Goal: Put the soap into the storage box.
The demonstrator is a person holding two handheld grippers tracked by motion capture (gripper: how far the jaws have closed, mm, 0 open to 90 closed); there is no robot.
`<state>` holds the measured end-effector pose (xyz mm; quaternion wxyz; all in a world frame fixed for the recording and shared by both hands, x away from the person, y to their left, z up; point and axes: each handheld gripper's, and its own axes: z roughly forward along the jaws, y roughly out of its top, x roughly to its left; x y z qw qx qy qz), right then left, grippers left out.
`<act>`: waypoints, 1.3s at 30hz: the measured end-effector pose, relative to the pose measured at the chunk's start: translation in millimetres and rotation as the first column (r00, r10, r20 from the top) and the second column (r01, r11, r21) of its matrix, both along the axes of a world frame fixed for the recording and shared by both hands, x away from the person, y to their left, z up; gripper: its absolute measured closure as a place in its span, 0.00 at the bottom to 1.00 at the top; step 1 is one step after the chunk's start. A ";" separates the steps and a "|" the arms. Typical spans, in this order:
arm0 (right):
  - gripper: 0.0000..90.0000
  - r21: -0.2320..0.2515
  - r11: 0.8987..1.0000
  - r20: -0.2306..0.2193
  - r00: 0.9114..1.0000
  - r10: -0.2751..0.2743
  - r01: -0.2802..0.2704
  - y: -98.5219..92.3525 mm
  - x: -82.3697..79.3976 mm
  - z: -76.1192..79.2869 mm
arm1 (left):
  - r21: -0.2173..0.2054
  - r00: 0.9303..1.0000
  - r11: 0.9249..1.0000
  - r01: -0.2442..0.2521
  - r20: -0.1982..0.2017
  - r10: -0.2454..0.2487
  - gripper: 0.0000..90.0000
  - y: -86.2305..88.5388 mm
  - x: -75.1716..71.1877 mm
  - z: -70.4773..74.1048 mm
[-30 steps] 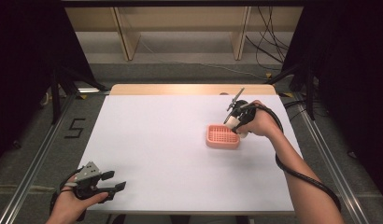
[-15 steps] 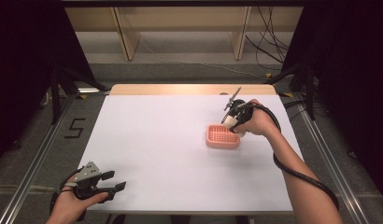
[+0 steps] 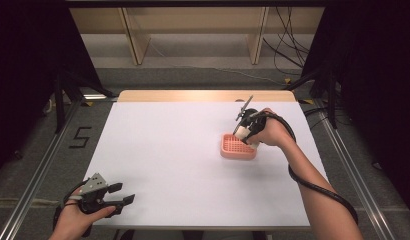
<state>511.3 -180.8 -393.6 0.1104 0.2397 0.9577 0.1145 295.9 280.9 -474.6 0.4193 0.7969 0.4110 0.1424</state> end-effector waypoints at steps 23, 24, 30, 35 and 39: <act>0.56 -0.004 1.000 -0.001 1.000 -0.001 0.001 7.3 1.1 -1.3 | -0.015 1.000 1.000 -0.003 0.000 0.003 0.37 -1.0 -0.4 -0.1; 0.56 -0.005 1.000 0.001 1.000 0.004 -0.004 7.6 1.3 -1.6 | -0.014 1.000 1.000 -0.003 -0.001 0.003 0.37 -1.0 -0.4 -0.2; 0.56 -0.011 1.000 -0.001 1.000 0.014 -0.014 8.6 2.4 -3.4 | -0.001 1.000 1.000 0.009 -0.004 -0.009 0.37 0.3 0.1 0.1; 0.56 -0.012 1.000 0.000 1.000 0.017 -0.017 9.4 2.7 -5.1 | 0.009 1.000 1.000 0.001 -0.006 -0.001 0.37 0.0 -0.6 0.7; 0.56 -0.020 0.999 -0.019 0.999 0.033 -0.033 9.1 3.9 -5.9 | 0.007 1.000 1.000 0.014 -0.004 -0.014 0.37 0.8 0.4 0.2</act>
